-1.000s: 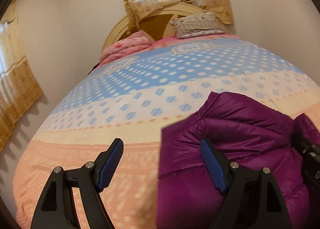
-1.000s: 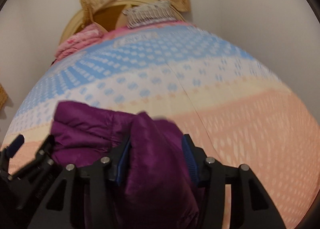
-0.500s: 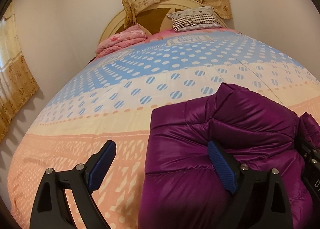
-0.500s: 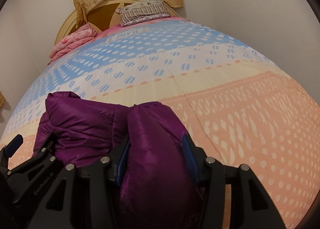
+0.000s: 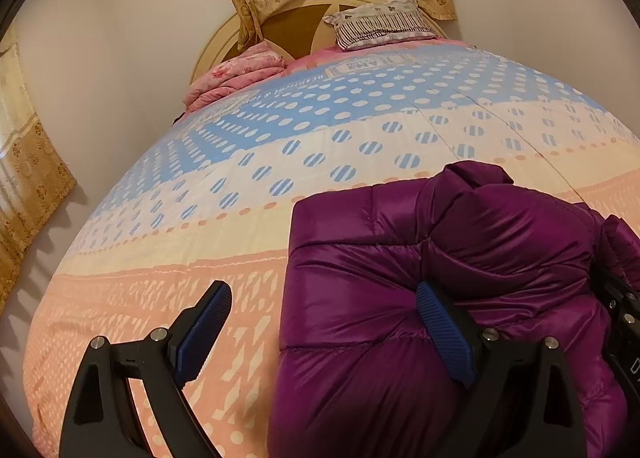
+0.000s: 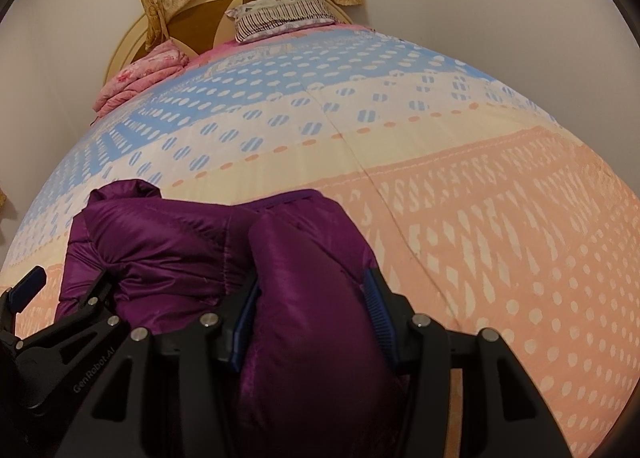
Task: Fold large clothes
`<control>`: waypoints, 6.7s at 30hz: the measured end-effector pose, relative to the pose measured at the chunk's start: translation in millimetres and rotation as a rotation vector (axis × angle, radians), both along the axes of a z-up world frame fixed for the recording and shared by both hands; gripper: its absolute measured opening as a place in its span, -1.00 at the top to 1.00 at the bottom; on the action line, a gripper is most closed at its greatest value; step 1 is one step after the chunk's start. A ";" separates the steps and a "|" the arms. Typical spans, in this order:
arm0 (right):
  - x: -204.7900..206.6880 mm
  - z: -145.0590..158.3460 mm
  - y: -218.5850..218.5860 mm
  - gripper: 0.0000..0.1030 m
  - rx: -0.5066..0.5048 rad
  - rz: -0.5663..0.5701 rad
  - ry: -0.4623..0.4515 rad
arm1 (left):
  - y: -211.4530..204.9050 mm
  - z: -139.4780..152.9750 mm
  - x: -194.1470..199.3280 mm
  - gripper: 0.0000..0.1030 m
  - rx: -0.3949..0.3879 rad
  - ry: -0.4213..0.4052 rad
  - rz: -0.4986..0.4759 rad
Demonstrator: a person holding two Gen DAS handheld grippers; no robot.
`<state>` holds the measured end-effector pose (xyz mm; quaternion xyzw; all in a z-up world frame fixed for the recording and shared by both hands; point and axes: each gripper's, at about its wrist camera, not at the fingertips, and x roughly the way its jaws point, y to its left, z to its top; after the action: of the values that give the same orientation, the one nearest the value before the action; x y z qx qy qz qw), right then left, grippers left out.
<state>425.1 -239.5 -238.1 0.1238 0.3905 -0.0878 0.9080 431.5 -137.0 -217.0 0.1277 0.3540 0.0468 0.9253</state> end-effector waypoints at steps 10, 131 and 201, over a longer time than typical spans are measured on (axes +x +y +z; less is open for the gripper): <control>3.0 -3.8 4.2 -0.07 -0.035 0.001 0.025 | 0.0 -3.4 0.6 -0.83 -0.001 0.011 -0.004; -113.2 45.9 67.1 0.63 0.082 0.284 -0.192 | 85.6 78.6 -173.8 0.69 -0.105 -0.204 -0.234; -66.2 6.8 192.2 0.57 -0.016 0.561 -0.073 | 227.4 13.1 -175.9 0.28 -0.148 -0.102 0.075</control>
<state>358.8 -47.3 -231.4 0.0066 0.3756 0.1684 0.9113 255.6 90.4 -204.0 0.0430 0.3133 0.0618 0.9467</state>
